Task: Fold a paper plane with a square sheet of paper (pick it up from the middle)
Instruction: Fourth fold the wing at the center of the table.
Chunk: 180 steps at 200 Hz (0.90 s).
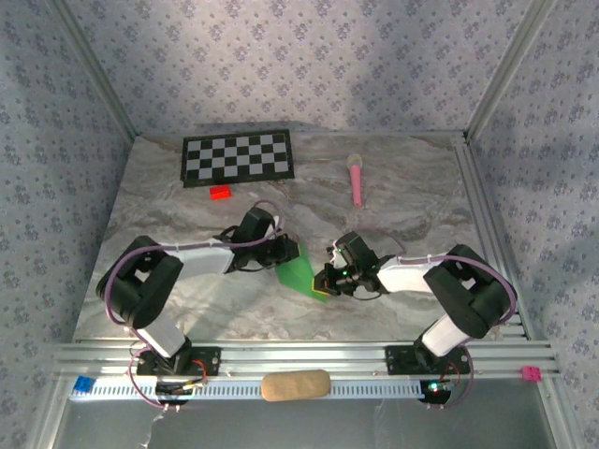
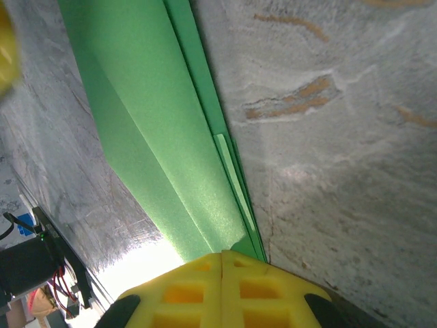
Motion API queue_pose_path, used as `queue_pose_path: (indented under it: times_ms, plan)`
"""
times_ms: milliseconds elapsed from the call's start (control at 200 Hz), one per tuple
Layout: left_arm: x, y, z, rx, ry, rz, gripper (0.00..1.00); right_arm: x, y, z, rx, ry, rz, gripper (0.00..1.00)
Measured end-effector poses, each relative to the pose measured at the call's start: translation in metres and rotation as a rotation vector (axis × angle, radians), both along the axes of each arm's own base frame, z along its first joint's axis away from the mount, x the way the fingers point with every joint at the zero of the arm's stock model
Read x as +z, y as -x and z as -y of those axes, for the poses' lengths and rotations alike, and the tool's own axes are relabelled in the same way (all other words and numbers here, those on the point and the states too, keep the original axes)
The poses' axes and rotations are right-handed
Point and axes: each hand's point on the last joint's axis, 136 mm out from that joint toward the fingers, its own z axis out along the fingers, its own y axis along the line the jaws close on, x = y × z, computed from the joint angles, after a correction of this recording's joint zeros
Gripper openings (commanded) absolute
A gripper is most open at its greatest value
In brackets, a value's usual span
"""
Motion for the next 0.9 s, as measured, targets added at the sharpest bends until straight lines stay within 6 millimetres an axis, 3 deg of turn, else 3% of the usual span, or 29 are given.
queue_pose_path:
  times_ms: [125, 260, 455, 899]
  plan:
    - [-0.017, 0.017, 0.008, -0.027, -0.009, -0.047, 0.12, 0.000, 0.000, 0.000, 0.000, 0.000, 0.001, 0.02]
    - [-0.036, 0.022, 0.002, -0.006, -0.040, -0.081, 0.11, 0.000, 0.000, 0.000, 0.001, 0.000, 0.000, 0.02]
    - [-0.037, 0.014, -0.004, 0.020, -0.024, -0.074, 0.11, 0.000, 0.000, -0.001, 0.004, 0.004, 0.009, 0.02]
    - [-0.037, -0.020, -0.043, 0.089, -0.013, -0.059, 0.12, 0.000, -0.002, -0.003, 0.004, -0.002, 0.019, 0.01]
